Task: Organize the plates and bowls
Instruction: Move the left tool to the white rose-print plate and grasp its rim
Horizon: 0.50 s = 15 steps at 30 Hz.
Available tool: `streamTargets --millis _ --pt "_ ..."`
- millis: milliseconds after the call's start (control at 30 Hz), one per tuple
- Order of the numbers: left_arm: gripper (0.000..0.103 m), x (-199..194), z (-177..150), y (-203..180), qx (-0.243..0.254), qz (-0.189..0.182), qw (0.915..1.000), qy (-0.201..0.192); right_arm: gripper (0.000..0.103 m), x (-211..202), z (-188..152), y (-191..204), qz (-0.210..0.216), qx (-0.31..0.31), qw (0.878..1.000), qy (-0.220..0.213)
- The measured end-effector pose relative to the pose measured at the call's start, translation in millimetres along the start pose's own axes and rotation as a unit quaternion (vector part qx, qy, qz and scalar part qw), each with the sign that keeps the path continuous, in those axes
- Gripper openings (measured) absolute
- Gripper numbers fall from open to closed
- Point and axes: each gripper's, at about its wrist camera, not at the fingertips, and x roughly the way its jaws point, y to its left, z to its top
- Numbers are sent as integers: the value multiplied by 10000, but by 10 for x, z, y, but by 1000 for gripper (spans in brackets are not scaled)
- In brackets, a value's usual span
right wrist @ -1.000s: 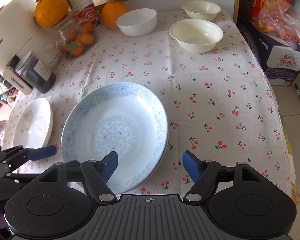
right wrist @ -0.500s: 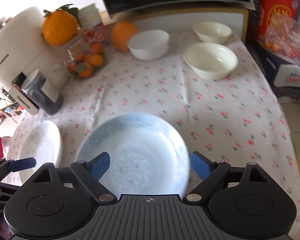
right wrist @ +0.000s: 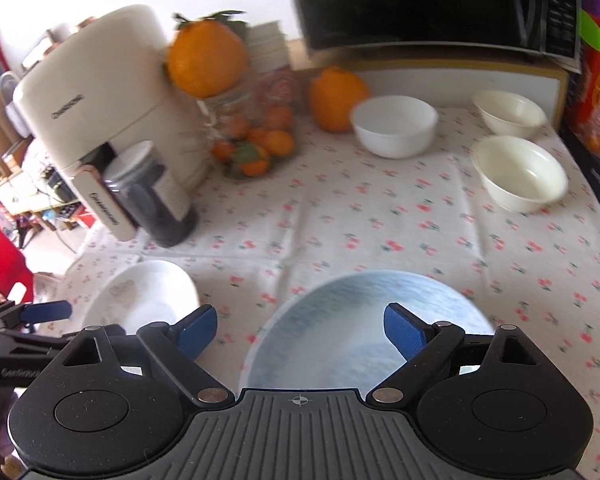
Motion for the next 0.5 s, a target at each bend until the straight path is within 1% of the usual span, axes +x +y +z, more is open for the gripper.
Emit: streamTargets --millis 100,200,400,500 --pt "102 14 -12 174 20 74 10000 -4 92 46 -14 152 119 -157 9998 -96" --pt "102 48 -19 323 -22 51 10000 20 92 107 -45 280 278 -239 9993 -104" --pt "100 89 -46 496 131 -75 9999 -80 92 202 -158 481 709 -243 9972 -2" --pt "96 117 -78 549 196 -186 9995 -136 92 236 -226 578 830 -357 9959 11"
